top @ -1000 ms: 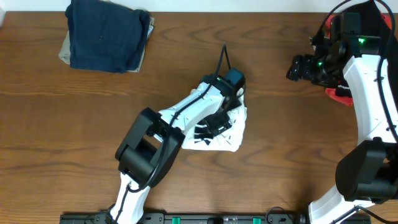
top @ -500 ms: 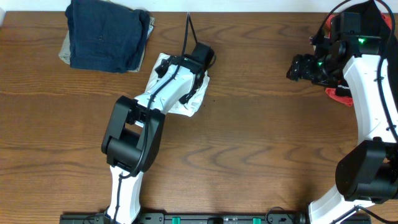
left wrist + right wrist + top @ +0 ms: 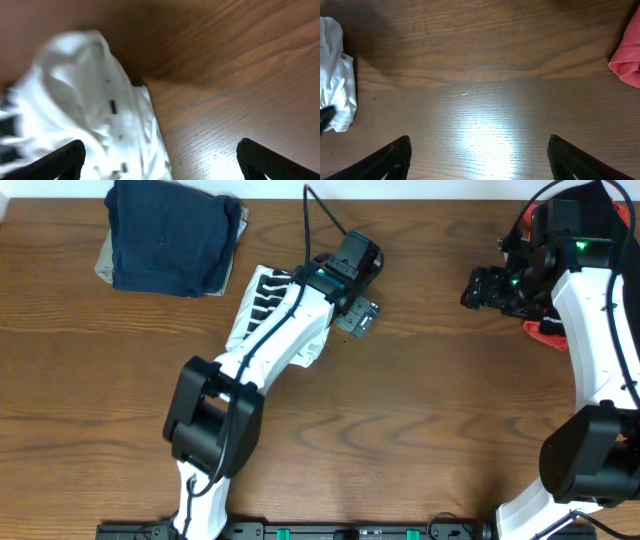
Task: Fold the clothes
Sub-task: 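Grasp the folded white shirt with the left gripper and lift it, then carry the shirt left and place it on the blue jeans stack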
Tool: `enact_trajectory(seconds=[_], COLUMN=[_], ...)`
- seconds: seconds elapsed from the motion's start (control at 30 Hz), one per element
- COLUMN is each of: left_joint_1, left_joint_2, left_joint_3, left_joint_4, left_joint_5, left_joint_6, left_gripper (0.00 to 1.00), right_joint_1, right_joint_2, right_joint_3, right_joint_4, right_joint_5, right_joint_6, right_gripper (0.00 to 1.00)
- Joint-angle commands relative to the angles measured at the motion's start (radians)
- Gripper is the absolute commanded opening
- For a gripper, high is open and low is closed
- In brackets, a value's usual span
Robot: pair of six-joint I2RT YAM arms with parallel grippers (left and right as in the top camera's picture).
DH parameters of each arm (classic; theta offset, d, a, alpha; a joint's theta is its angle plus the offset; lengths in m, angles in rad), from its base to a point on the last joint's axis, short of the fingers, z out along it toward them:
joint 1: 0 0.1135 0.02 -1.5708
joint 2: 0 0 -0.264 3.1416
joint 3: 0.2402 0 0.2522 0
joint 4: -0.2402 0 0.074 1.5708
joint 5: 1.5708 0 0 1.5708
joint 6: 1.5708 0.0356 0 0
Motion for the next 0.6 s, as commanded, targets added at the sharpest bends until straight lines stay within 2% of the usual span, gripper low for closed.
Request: enact_trajectory(seconds=[0.0, 0.1, 0.13, 0.23, 0.5, 0.57], left_joint_1=[0.027, 0.042, 0.049, 0.060, 0.080, 0.079], left_joint_2=[0.070, 0.092, 0.096, 0.096, 0.126, 0.144], left_joint_3=[0.000, -0.001, -0.001, -0.001, -0.015, -0.016], left_joint_4=[-0.009, -0.009, -0.009, -0.009, -0.010, -0.014], left_joint_5=[0.044, 0.019, -0.054, -0.116, -0.117, -0.117], left_joint_6=[-0.130, -0.171, -0.202, -0.206, -0.202, -0.202], left_gripper=[0.98, 0.98, 0.98, 0.98, 1.00, 0.96], right_joint_1=[-0.001, -0.001, -0.001, -0.001, -0.001, -0.001], right_joint_2=[0.002, 0.002, 0.002, 0.002, 0.002, 0.002], right_joint_3=[-0.002, -0.002, -0.002, -0.003, -0.003, -0.003], right_joint_4=[-0.003, -0.005, -0.006, -0.007, -0.006, -0.007], right_joint_5=[0.007, 0.007, 0.007, 0.007, 0.007, 0.007], right_joint_6=[-0.010, -0.010, -0.010, -0.010, -0.010, -0.010], right_gripper=[0.85, 0.85, 0.85, 0.85, 0.85, 0.85])
